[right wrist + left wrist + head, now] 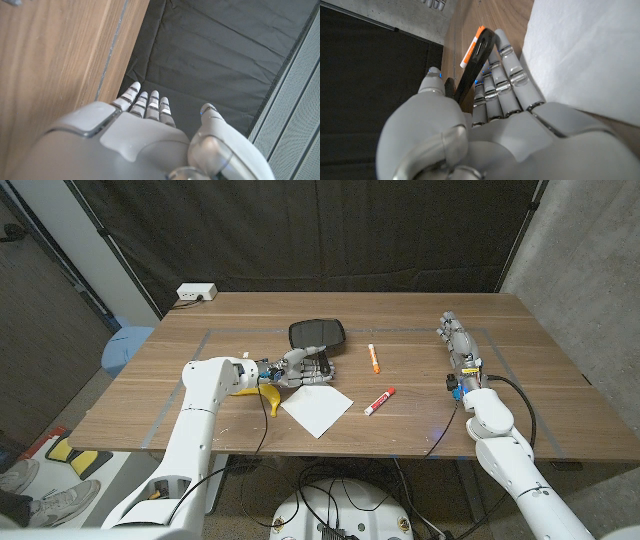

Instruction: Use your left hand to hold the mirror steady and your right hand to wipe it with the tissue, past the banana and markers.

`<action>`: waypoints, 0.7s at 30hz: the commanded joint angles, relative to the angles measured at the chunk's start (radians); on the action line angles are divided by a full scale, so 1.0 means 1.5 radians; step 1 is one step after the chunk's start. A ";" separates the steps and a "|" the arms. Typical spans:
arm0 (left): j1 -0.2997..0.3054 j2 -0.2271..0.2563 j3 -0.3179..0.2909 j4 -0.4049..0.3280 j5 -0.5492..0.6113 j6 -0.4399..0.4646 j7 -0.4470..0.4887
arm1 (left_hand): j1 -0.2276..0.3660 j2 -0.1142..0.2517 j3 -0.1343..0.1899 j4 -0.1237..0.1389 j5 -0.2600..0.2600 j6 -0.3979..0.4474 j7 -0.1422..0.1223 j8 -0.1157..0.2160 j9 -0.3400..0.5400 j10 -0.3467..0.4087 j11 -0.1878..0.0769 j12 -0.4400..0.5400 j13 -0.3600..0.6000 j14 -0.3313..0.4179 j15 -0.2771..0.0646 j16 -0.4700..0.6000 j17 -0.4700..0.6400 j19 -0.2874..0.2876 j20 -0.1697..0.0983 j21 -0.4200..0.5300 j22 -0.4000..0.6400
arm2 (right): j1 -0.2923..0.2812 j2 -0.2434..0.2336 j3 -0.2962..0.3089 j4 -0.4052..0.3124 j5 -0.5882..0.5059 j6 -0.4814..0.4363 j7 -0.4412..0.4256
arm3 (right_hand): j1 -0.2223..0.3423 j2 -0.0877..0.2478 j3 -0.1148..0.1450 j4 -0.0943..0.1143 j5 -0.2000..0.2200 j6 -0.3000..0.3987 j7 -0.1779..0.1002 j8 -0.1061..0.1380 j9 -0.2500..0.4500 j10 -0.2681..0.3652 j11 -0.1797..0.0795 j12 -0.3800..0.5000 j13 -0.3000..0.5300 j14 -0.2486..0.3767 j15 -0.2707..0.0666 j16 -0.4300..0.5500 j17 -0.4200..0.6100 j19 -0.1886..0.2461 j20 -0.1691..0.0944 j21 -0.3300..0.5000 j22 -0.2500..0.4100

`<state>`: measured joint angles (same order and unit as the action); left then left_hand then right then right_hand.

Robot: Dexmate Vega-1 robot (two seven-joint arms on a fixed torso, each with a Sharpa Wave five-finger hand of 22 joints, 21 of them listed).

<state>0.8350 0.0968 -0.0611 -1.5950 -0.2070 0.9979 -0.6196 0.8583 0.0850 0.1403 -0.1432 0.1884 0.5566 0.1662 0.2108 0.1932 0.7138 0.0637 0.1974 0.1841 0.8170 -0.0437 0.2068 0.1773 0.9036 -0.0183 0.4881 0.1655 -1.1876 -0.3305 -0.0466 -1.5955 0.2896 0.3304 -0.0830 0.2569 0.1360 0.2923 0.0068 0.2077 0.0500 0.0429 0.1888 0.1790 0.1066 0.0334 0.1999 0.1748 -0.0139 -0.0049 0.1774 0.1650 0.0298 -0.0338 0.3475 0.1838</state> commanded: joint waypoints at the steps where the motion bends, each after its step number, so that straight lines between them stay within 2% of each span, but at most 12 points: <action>1: -0.018 -0.017 0.001 0.044 -0.009 -0.036 0.007 | 0.011 0.022 0.015 0.006 0.000 -0.019 0.014 -0.006 0.004 -0.012 -0.010 -0.007 0.002 -0.018 -0.017 -0.006 0.004 -0.004 -0.008 -0.009 0.003 | 0.005 0.000 -0.001 0.007 0.003 0.001 -0.001 | 0.007 0.001 0.001 -0.001 -0.001 0.005 0.002 0.002 0.001 0.004 0.002 0.003 0.001 0.005 0.000 0.002 0.002 0.007 -0.014 -0.001 0.002; 8: -0.020 -0.017 0.004 0.040 -0.009 -0.044 0.016 | 0.033 0.065 0.044 0.012 0.005 -0.039 0.020 -0.012 0.007 -0.020 -0.009 -0.007 0.004 -0.028 -0.014 -0.007 0.007 -0.016 -0.005 -0.022 0.004 | 0.008 0.002 -0.002 0.013 0.006 0.002 0.000 | 0.006 0.001 -0.001 -0.001 -0.001 0.005 0.001 0.002 0.001 0.005 0.000 0.002 0.001 0.005 -0.001 0.002 0.002 0.007 -0.014 -0.002 0.002; 10: -0.019 -0.017 0.006 0.034 -0.005 -0.042 0.024 | 0.048 0.075 0.061 0.013 0.008 -0.038 0.020 -0.010 0.008 -0.016 -0.011 -0.004 0.004 -0.024 -0.016 -0.004 0.008 -0.016 -0.008 -0.024 0.005 | 0.009 0.002 -0.001 0.015 0.008 0.002 0.002 | 0.006 0.001 -0.001 -0.001 -0.001 0.006 0.001 0.002 0.001 0.005 0.001 0.002 0.001 0.005 -0.001 0.002 0.002 0.008 -0.014 -0.003 0.002; 11: -0.017 -0.017 0.007 0.029 -0.002 -0.041 0.030 | 0.064 0.078 0.079 0.013 0.010 -0.035 0.019 -0.008 0.009 -0.011 -0.016 -0.003 0.004 -0.013 -0.023 0.000 0.009 -0.010 -0.012 -0.024 0.005 | 0.010 0.002 -0.002 0.015 0.007 0.001 0.002 | 0.006 0.002 -0.001 -0.001 -0.001 0.005 0.001 0.002 0.001 0.005 0.001 0.002 0.001 0.005 -0.002 0.002 0.002 0.008 -0.014 -0.003 0.002; 14: -0.012 -0.019 0.009 0.017 0.007 -0.044 0.047 | 0.082 0.074 0.101 0.014 0.010 -0.026 0.019 -0.004 0.011 0.003 -0.029 0.002 0.004 -0.001 -0.031 0.003 0.009 0.001 -0.019 -0.024 0.006 | 0.013 0.002 -0.002 0.018 0.009 0.001 0.004 | 0.006 0.002 -0.001 -0.001 0.000 0.006 0.002 0.002 0.001 0.005 0.002 0.002 0.001 0.005 -0.001 0.002 0.002 0.008 -0.014 -0.003 0.002; 15: -0.010 -0.019 0.011 0.011 0.011 -0.045 0.053 | 0.097 0.074 0.117 0.012 0.010 -0.020 0.019 -0.002 0.012 0.010 -0.034 0.003 0.005 0.009 -0.038 0.005 0.009 0.006 -0.023 -0.023 0.006 | 0.014 0.002 -0.002 0.019 0.009 0.002 0.005 | 0.006 0.002 -0.002 -0.001 0.000 0.006 0.002 0.002 0.001 0.005 0.002 0.002 0.001 0.005 -0.001 0.002 0.002 0.008 -0.013 -0.004 0.002; 21: 0.006 -0.030 0.011 -0.023 0.033 -0.052 0.097 | 0.127 0.072 0.163 0.020 0.007 0.021 0.016 0.007 0.014 0.059 -0.055 0.013 0.005 0.062 -0.060 0.016 0.008 0.044 -0.035 -0.013 0.007 | 0.018 0.001 -0.003 0.020 0.009 -0.001 0.008 | 0.006 0.002 -0.002 -0.001 0.000 0.006 0.002 0.001 0.001 0.005 0.002 0.002 0.001 0.005 -0.001 0.001 0.002 0.008 -0.013 -0.005 0.002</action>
<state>0.8170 0.0696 -0.0500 -1.5676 -0.2005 0.9389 -0.5592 1.0335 0.1938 0.3630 -0.1176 0.1965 0.5333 0.1308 0.2144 0.2119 0.7728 -0.0076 0.2065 0.1887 0.8735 -0.1003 0.2234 0.1869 0.9466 -0.0661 0.4583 0.1743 -1.1713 -0.3293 -0.0493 -1.5739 0.3002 0.3319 -0.0796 0.2569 0.1360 0.2924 0.0069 0.2077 0.0500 0.0429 0.1888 0.1767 0.1066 0.0334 0.1999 0.1748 -0.0139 -0.0049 0.1774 0.1650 0.0336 -0.0376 0.3435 0.1838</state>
